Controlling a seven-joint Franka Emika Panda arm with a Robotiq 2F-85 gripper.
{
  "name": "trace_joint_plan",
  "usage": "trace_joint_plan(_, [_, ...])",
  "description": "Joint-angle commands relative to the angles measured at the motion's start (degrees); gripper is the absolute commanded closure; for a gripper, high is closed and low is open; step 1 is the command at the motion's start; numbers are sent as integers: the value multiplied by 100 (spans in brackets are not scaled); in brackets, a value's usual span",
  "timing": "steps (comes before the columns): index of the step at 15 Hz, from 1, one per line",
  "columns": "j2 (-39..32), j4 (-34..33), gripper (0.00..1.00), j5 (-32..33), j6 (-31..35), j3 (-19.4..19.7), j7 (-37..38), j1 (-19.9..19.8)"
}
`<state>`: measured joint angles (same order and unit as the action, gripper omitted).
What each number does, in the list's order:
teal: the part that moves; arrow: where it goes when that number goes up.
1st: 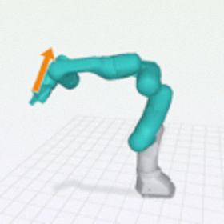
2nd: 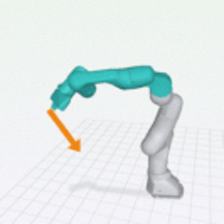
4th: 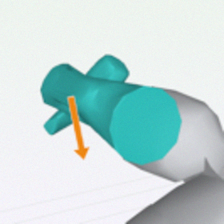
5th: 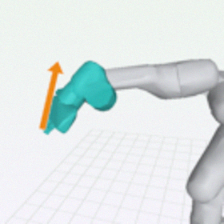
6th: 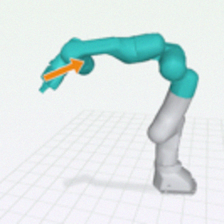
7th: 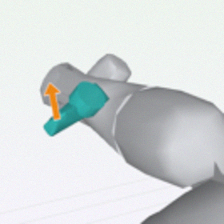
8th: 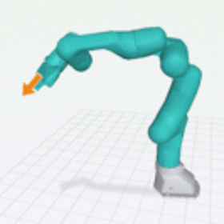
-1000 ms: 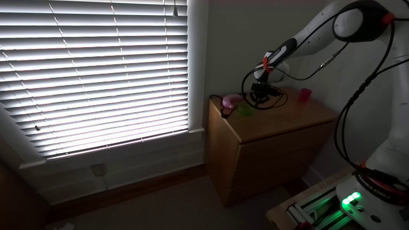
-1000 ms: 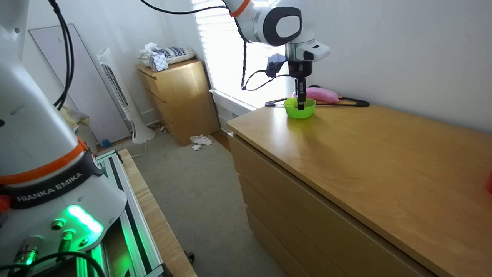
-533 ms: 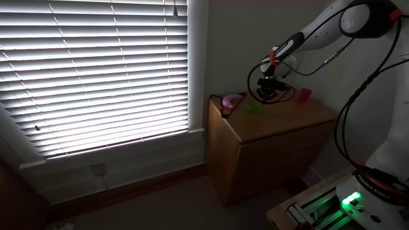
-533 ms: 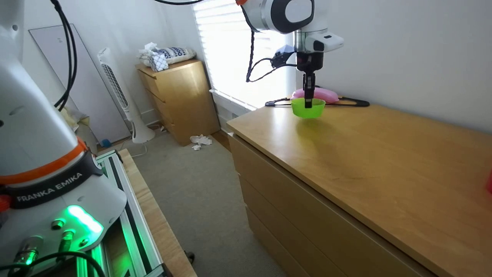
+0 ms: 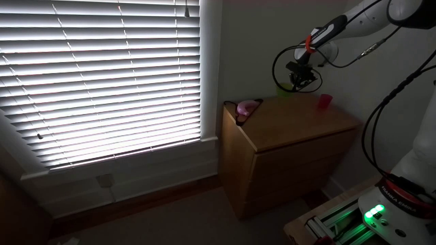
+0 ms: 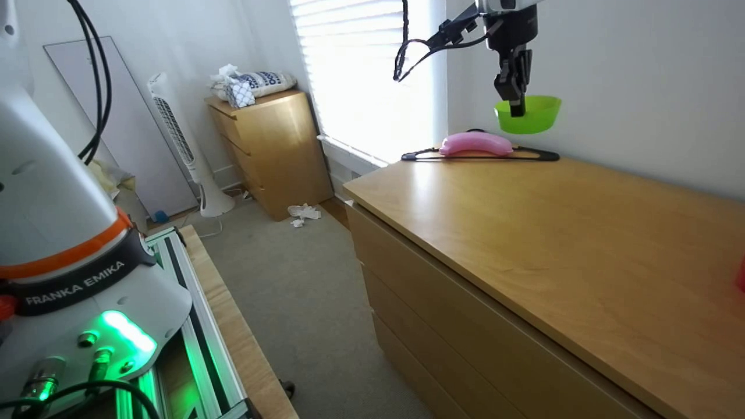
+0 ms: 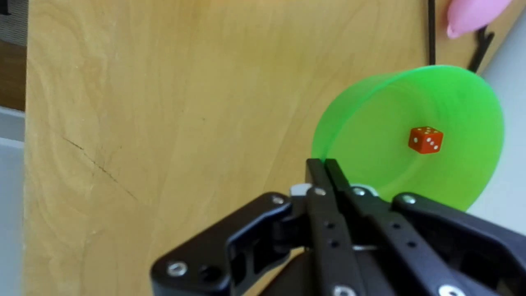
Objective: Pick up the green bowl and move it to the far right side of the chest of drawers surface
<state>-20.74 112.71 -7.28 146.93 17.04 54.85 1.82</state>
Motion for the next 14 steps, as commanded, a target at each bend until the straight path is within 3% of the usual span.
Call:
trace_joint_plan(1, [294,506,99,284,498,222,1041,-40])
trace_joint_plan(6, [500,1060,99,336,695,444,2370,-112])
trace_joint_plan(7, [198,637,97,436,631,298,1973,-261])
trace_joint_plan(14, [354,873,99,432,632,283,2321,-293])
